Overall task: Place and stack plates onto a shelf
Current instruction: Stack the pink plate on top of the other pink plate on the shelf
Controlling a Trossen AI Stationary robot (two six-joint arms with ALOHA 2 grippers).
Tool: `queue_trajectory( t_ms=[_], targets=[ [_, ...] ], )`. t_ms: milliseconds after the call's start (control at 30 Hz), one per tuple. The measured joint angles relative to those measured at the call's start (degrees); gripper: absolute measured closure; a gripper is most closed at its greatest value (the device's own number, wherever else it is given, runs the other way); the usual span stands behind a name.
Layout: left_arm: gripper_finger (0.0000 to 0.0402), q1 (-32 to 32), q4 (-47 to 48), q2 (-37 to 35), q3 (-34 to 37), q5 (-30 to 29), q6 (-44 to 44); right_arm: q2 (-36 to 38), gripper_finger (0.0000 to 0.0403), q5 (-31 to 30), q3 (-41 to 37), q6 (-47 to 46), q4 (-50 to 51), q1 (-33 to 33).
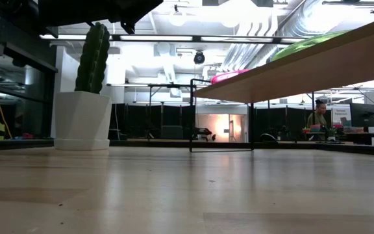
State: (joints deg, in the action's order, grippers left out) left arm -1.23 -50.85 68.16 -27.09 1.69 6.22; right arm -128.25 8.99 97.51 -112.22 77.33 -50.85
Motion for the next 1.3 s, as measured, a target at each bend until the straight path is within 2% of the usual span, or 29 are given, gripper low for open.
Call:
queue_trajectory(
  t_ms=[533,667,833,967,1167,1300],
  targets=[
    [0.0261,0.0,0.03,0.0,0.0,0.0,-0.01,0.4,0.0314,2.73,-4.33,-0.52,-2.58,0.09],
    [0.0261,0.0,0.04,0.0,0.0,0.0,-0.01,0.21,0.0335,3.07,-4.44,-1.09,-1.51,0.07],
    [0.0261,0.0,0.06,0.0,0.0,0.0,-0.02,-0.22,0.0394,4.32,-4.87,-1.2,1.9,-0.11],
    [0.0261,0.0,0.07,0.0,0.0,0.0,-0.02,-0.22,0.0394,6.51,-4.82,1.28,2.63,-0.08],
    [0.0261,0.0,0.07,0.01,0.0,0.01,-0.02,-0.17,0.0402,7.51,-1.7,5.45,4.03,-0.07],
    [0.0261,0.0,0.04,0.0,0.0,0.01,-0.02,-0.14,0.0403,5.4,3.81,9.5,4.95,-0.07]
  ],
)
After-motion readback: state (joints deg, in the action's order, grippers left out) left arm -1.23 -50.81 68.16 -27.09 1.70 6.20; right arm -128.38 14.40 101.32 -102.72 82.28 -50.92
